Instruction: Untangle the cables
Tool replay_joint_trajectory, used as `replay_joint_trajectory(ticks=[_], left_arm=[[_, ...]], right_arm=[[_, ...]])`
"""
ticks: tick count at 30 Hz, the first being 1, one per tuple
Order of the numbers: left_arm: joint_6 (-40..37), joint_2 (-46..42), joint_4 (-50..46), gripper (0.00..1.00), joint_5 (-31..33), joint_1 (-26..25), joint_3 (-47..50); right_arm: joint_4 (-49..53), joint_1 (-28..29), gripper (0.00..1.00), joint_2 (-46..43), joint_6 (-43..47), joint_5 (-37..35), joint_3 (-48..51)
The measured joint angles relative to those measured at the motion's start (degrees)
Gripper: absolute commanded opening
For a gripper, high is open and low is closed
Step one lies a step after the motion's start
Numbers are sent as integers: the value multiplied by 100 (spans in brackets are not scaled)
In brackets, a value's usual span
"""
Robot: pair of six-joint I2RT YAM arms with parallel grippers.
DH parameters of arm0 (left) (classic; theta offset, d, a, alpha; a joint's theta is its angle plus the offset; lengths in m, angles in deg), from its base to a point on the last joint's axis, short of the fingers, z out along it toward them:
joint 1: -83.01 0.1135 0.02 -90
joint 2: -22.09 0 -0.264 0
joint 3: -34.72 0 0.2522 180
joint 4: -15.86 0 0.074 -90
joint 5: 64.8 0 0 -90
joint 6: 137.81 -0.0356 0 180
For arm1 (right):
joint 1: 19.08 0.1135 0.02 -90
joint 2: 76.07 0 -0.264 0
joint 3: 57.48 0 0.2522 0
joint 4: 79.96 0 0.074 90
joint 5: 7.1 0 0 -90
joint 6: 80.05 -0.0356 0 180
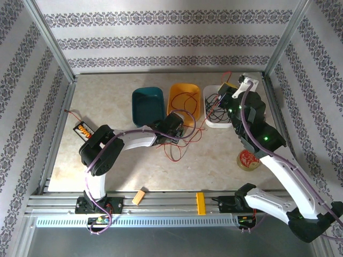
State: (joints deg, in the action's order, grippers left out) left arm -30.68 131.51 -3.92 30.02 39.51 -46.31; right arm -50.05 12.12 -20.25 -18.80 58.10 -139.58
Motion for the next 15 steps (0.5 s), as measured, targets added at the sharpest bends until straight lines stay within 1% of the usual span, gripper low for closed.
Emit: replay_joint_trajectory(ticks=[4, 9, 11, 15], left_arm=[[-22, -61, 68, 0, -7, 0, 107], [-72, -140, 74, 0, -7, 0, 229], [-105, -149, 107, 0, -2, 0, 271], [-138, -227, 225, 0, 0, 0, 424]], right_arm=[[26, -197, 6, -111, 85, 155, -142], [-219, -411, 6, -39, 212, 1130, -398], [-273, -560, 6, 11, 214, 1364, -538], [-275, -822, 6, -46, 374, 1408, -789]])
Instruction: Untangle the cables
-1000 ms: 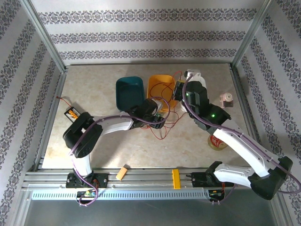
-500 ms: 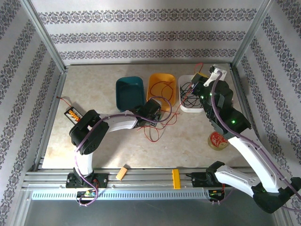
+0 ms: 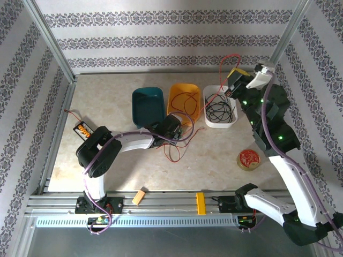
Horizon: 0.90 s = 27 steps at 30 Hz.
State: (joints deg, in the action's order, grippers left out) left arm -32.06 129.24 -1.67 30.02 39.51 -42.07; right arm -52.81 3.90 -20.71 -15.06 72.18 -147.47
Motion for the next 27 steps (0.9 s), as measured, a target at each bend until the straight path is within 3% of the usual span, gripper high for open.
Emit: replay_joint_trajectory(ticks=[9, 10, 11, 17, 21, 27], left_arm=[[-83, -179, 44, 0, 24, 0, 216], [-98, -205, 42, 9, 11, 0, 232], [-125, -256, 39, 27, -15, 2, 273], [-140, -811, -17, 78, -398, 2, 581], [46, -1346, 55, 92, -573, 11, 555], [501, -2063, 306, 96, 28, 15, 535]], right_arm=[[9, -304, 6, -391, 535, -238, -345], [7, -308, 6, -404, 546, -232, -358], [7, -332, 6, -404, 542, -190, -367], [-39, -330, 6, -11, 131, 289, -188], [-87, -118, 5, 636, -66, 455, 28], [-168, 243, 5, 1860, -26, 671, -57]])
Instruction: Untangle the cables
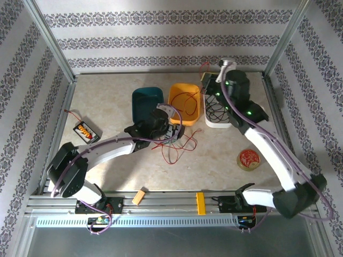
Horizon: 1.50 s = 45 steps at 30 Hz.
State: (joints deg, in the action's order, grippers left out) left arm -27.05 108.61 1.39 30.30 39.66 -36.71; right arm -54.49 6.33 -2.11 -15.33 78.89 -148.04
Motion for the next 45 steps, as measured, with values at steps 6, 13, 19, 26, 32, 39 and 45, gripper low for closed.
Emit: replay_joint_trajectory(ticks=[6, 13, 19, 26, 32, 39, 45], left_arm=[[640, -476, -13, 96, 1113, 295, 94], [1047, -656, -197, 96, 1530, 533, 509], [1132, -654, -271, 96, 1574, 540, 551], [1145, -654, -295, 96, 1617, 560, 551], [1145, -654, -334, 96, 1620, 577, 551], [1143, -654, -363, 96, 1617, 634, 549], [1143, -654, -367, 96, 1615, 634, 527]], right_arm=[[-184, 31, 5, 1021, 0, 269, -549], [-350, 20, 6, 1897, -339, 404, -610], [-293, -15, 6, 3126, -785, 404, -730], [184, -170, 7, 4262, -1252, 280, -1491], [522, -201, 18, 4568, -1434, 164, -1939], [859, -201, 19, 4590, -1493, -2, -1941], [968, -201, 18, 4863, -1488, 2, -1974]])
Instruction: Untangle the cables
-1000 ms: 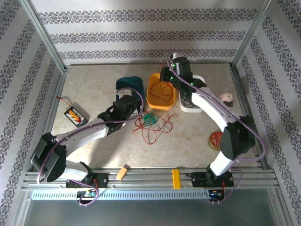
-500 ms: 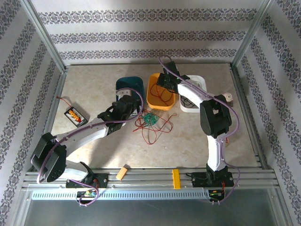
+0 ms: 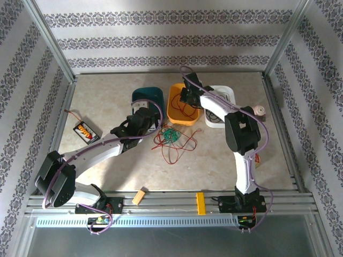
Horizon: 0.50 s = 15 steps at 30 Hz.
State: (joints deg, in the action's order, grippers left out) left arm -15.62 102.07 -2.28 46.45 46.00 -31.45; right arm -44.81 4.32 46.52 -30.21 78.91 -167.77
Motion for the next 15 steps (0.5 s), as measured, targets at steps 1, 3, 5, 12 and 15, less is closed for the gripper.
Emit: replay_joint_trajectory(ticks=[1, 3, 5, 12, 15], left_arm=[[0, 0, 0, 96, 0, 0, -2], [0, 0, -2, 96, 0, 0, -2], [2, 0, -4, 96, 0, 0, 0], [2, 0, -11, 96, -22, 0, -11], [2, 0, -13, 96, -24, 0, -11]], right_arm=[[26, 0, 18, 83, 0, 0, -35], [72, 11, 17, 269, 2, 4, -116], [114, 15, 17, 389, 7, 28, -125], [170, 133, 40, 317, 240, 81, -37], [160, 221, 54, -109, 457, 20, 264]])
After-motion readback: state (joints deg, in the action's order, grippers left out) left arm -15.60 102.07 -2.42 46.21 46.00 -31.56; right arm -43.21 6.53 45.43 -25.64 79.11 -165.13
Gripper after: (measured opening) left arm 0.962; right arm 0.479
